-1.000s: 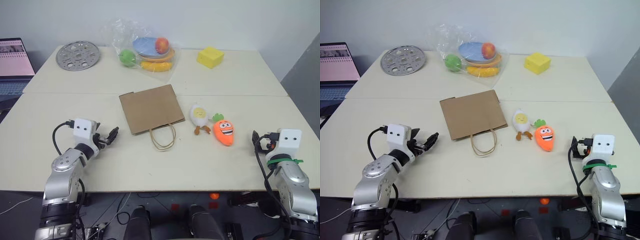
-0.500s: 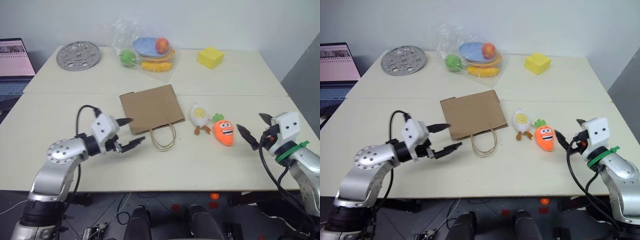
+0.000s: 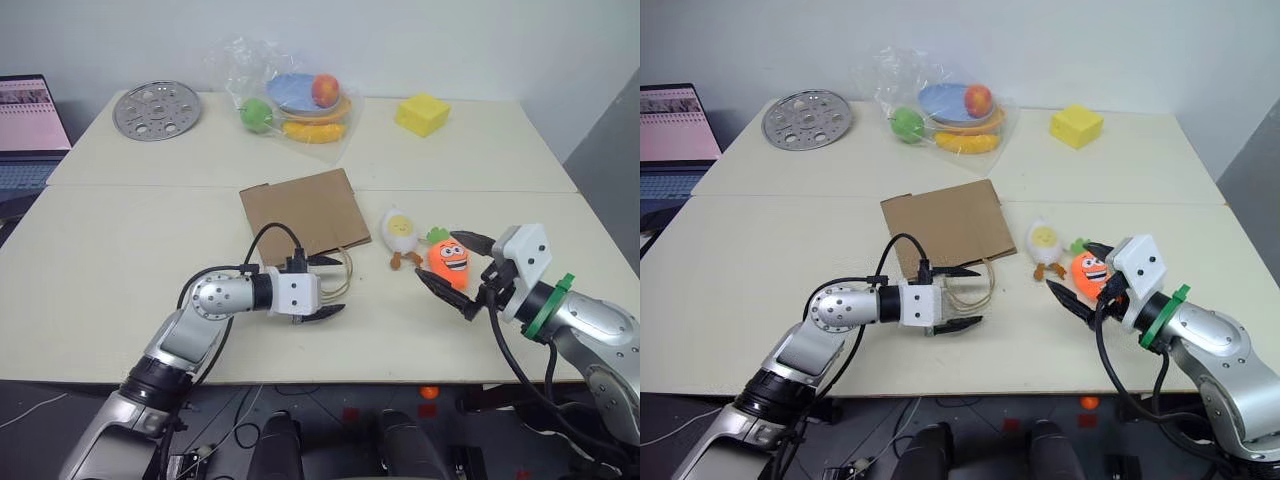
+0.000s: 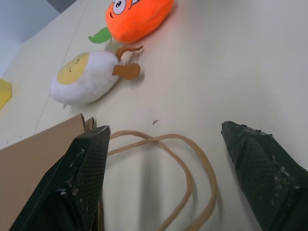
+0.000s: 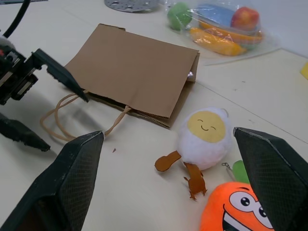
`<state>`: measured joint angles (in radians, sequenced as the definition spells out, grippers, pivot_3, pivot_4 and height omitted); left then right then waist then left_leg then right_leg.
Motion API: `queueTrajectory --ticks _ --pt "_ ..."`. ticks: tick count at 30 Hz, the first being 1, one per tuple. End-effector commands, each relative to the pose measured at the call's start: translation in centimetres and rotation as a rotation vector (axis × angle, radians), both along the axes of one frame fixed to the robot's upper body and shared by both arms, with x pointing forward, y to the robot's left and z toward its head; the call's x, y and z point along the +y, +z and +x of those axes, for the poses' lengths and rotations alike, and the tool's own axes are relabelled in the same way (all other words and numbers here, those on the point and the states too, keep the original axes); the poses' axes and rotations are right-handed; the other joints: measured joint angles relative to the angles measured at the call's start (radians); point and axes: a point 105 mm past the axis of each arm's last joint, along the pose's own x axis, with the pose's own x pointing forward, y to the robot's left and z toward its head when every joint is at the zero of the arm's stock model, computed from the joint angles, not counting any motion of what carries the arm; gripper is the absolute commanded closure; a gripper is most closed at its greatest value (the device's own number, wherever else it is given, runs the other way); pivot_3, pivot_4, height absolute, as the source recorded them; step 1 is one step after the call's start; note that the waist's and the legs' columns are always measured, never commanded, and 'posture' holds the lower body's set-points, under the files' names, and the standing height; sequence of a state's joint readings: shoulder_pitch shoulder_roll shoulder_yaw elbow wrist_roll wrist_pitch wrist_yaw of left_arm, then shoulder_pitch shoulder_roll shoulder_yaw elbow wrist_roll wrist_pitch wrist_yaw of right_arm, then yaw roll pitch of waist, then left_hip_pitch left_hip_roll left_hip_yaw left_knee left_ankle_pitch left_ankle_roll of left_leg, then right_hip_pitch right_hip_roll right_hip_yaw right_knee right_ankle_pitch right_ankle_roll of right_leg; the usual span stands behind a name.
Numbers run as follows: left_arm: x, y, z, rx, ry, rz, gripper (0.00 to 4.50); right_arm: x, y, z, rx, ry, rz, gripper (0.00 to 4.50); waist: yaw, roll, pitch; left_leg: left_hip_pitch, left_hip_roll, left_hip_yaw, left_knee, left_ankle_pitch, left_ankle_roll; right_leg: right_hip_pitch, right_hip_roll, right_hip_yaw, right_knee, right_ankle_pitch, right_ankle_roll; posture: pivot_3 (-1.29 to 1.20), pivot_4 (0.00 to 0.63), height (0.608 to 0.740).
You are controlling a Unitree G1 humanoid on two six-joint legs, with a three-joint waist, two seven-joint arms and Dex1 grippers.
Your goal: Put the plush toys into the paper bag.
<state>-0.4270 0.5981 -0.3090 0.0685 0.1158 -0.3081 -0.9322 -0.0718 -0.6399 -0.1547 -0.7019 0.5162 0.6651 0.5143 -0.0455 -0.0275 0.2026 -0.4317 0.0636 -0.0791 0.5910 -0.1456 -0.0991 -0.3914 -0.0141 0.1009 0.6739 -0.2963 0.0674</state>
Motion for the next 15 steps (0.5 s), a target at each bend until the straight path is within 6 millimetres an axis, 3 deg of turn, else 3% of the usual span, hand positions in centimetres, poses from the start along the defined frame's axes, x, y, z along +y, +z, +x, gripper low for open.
queueTrajectory --ticks 1,3,13,15 --pt "0.17 0.35 0.25 -0.062 -0.023 0.020 0.72 0.56 0.73 -1.12 -0.035 0.009 0.019 0.00 0.001 0.000 0.000 0.000 0.000 0.000 0.000 0.000 0.000 0.000 0.000 0.000 0.000 0.000 0.000 0.00 0.150 0.740" --pt "0.44 0.30 0.20 -0.058 -0.040 0.027 1.11 0.30 0.38 -1.14 -0.033 -0.007 0.018 0.00 0.001 0.000 0.000 0.000 0.000 0.000 0.000 0.000 0.000 0.000 0.000 0.000 0.000 0.000 0.000 0.00 0.150 0.740" --pt "0.56 0.50 0.02 -0.065 -0.060 -0.001 4.26 0.07 0.61 -0.59 -0.041 -0.054 0.017 0.00 0.002 0.000 0.000 0.000 0.000 0.000 0.001 0.000 0.000 0.000 0.000 0.000 0.001 0.000 0.000 0.00 0.150 0.740" --pt "0.39 0.93 -0.04 -0.070 -0.063 -0.024 4.45 0.17 1.00 -0.43 -0.046 -0.057 0.017 0.00 0.002 0.000 0.000 0.000 0.000 0.000 0.000 0.000 0.000 0.000 0.000 0.000 0.001 0.000 0.000 0.00 0.150 0.740"
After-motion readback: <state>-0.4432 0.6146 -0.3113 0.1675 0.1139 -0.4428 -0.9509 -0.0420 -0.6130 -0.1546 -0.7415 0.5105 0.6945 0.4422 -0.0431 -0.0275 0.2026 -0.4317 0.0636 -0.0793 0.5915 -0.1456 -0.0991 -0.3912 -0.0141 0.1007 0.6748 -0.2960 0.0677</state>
